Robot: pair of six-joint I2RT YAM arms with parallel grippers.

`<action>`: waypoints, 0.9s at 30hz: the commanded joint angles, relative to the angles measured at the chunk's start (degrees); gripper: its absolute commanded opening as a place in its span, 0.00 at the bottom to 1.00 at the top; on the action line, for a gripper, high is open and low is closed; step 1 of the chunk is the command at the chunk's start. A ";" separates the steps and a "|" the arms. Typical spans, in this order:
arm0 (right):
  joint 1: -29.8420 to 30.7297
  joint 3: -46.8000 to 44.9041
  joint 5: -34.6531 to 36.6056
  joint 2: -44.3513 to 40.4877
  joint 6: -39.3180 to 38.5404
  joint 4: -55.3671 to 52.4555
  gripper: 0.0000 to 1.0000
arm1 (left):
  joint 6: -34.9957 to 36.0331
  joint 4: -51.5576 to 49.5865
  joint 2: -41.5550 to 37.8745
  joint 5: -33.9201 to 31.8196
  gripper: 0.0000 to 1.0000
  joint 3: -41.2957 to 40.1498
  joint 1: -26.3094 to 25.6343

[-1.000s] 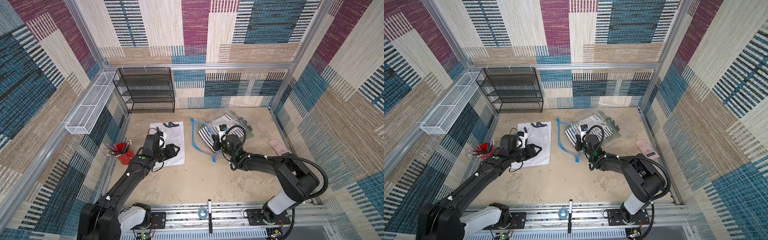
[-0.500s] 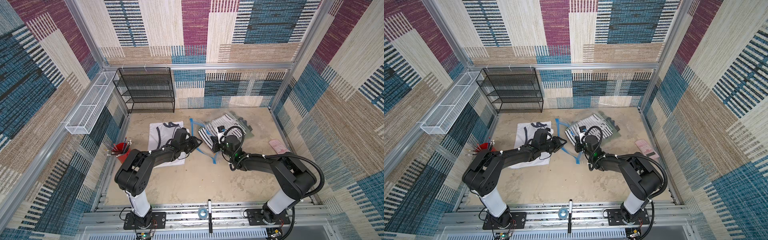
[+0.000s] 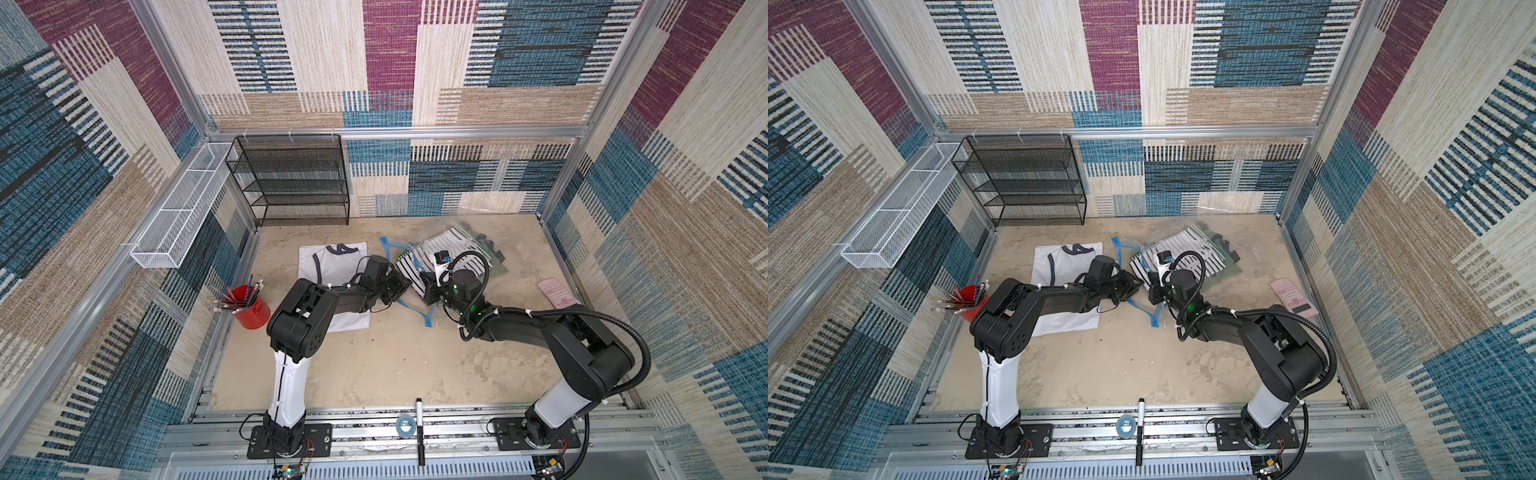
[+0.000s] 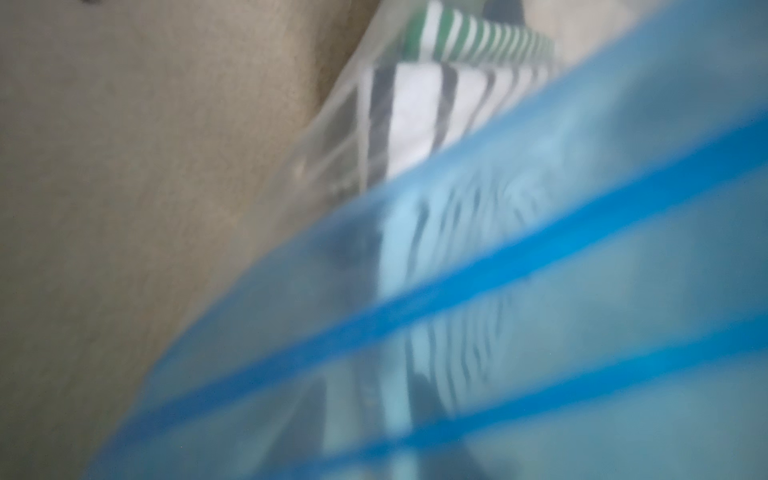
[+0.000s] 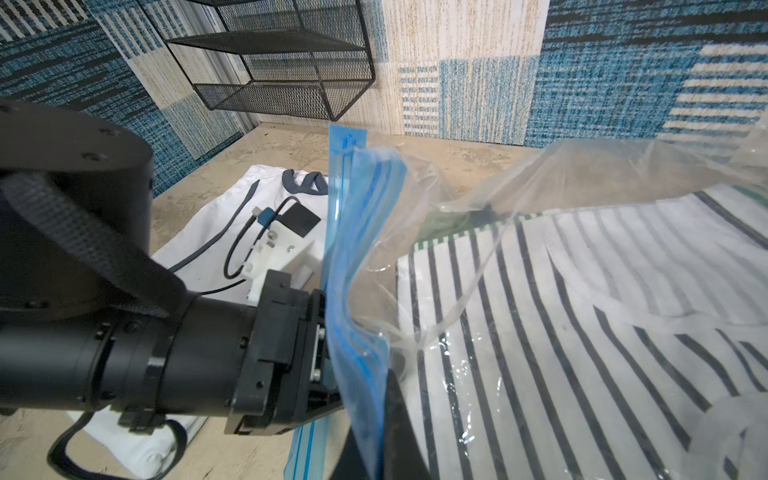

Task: Take the tank top out of the vacuum bag
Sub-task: Take out the tank top from the vacuum bag.

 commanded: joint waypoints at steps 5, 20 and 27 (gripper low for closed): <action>0.01 0.69 -0.34 0.14 0.23 0.81 0.00 | -1.15 1.22 2.33 -0.46 0.32 2.92 -0.39; 0.01 1.56 -0.45 1.27 0.23 -0.18 0.00 | 2.11 0.71 -0.80 -0.96 0.30 3.24 -1.45; 0.00 2.00 -0.47 1.63 0.23 -0.69 0.00 | 2.12 0.86 -0.90 -0.98 0.27 3.30 -1.71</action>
